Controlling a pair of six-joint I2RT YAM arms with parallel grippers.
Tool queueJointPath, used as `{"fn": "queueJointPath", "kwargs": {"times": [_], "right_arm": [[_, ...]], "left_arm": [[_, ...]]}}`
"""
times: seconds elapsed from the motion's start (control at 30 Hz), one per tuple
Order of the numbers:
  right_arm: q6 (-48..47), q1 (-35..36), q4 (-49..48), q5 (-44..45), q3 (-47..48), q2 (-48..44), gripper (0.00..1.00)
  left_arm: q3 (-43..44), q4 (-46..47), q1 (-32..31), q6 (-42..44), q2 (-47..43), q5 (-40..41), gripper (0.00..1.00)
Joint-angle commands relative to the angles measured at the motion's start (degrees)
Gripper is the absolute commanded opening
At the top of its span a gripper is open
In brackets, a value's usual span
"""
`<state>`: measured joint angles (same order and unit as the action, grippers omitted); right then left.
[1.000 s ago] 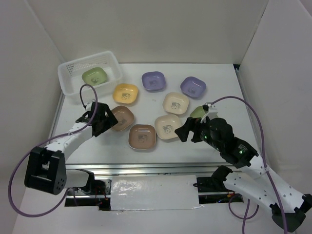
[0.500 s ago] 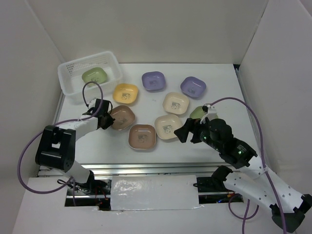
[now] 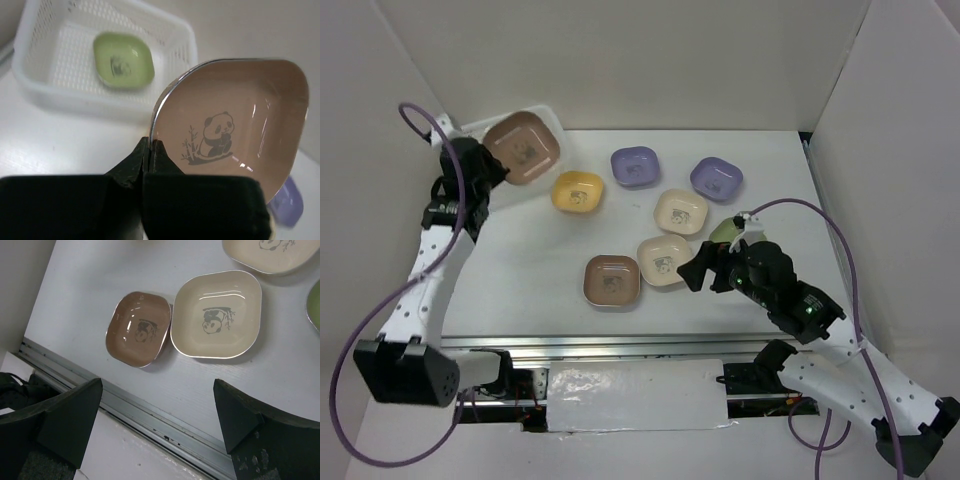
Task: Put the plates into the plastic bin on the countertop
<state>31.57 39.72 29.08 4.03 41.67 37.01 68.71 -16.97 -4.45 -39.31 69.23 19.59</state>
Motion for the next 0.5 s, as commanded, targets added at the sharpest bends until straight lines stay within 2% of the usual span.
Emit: {"fn": "queueJointPath", "kwargs": {"times": [0.0, 0.07, 0.1, 0.2, 0.23, 0.3, 0.33, 0.37, 0.47], "right_arm": [[-2.0, -0.4, -2.8, -1.2, 2.0, 1.6, 1.00], [-3.1, -0.6, -1.9, -2.1, 3.3, 3.0, 1.00], [-3.3, -0.6, -1.9, -2.2, 3.3, 3.3, 1.00], [-3.6, -0.6, -2.5, -3.2, 2.5, 4.3, 1.00], [-3.6, -0.5, -3.1, -3.8, 1.5, 4.5, 1.00], [-3.7, -0.4, -3.9, -5.1, 0.4, 4.6, 1.00], [-3.5, -0.3, -4.7, -5.4, -0.6, 4.6, 1.00], [-3.5, -0.1, -5.2, -6.0, -1.1, 4.7, 1.00], [-3.5, 0.3, -6.1, -6.6, -2.1, 4.9, 1.00]], "left_arm": [[4.2, 6.0, 9.8, 3.0, 12.1, -8.6, 0.00], [6.4, 14.5, 13.0, 2.0, 21.5, -15.2, 0.00], [7.7, 16.4, 13.6, 2.0, 21.6, -16.5, 0.00], [15.8, 22.4, 16.3, 2.3, 31.0, -22.2, 0.00], [18.5, 22.4, 16.7, 3.4, 35.9, -23.5, 0.00], [29.4, 19.3, 17.0, 6.3, 40.9, -25.2, 0.00], [29.5, 15.4, 16.9, 9.0, 44.5, -25.1, 0.00], [36.7, 14.7, 16.9, 10.2, 45.8, -24.8, 0.00], [40.4, 12.8, 17.0, 11.8, 49.3, -22.4, 0.00]]}}
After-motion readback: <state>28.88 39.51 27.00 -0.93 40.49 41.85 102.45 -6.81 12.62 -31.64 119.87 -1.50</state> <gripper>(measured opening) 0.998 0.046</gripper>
